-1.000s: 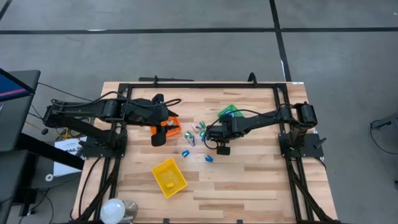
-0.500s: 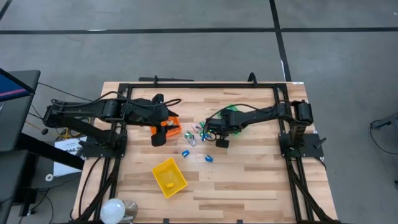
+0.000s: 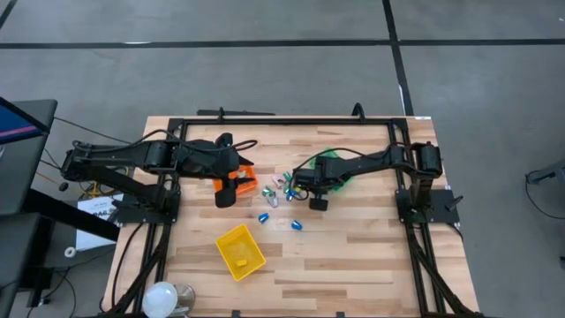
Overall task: Pick and place Stapler, Stapler remover, tape
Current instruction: Put the blue stapler into the yellow basket
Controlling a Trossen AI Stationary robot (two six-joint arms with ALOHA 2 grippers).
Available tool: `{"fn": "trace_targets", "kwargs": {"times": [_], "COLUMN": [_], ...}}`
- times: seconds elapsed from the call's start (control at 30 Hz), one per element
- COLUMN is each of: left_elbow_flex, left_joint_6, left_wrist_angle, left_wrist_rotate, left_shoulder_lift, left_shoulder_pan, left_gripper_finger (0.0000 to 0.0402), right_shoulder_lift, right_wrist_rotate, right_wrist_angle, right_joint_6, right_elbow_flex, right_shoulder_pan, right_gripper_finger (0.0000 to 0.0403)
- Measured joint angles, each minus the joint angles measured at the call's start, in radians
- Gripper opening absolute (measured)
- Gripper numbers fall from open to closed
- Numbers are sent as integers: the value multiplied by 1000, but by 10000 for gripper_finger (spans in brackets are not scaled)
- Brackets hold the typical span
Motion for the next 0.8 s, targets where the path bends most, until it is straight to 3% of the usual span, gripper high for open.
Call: {"fn": "trace_targets", "kwargs": {"times": [0.27, 0.7, 0.8], "left_elbow_flex": [0, 0, 0], "left_joint_6": [0, 0, 0], "left_wrist_angle": [8, 10, 10], "left_wrist_rotate": [0, 0, 0], "left_shoulder_lift": [0, 0, 0], "left_shoulder_pan": [0, 0, 0], "left_gripper_finger": [195, 195, 195], "right_shoulder_lift": [0, -5, -5], "right_wrist_rotate": [-79, -407, -385], "right_wrist_angle": [9, 59, 58], "right_joint_6": [-13, -91, -88], "right_elbow_flex": [-2, 42, 58], "right_shoulder_pan": [9, 63, 84], "right_gripper_finger": [0, 0, 0]}}
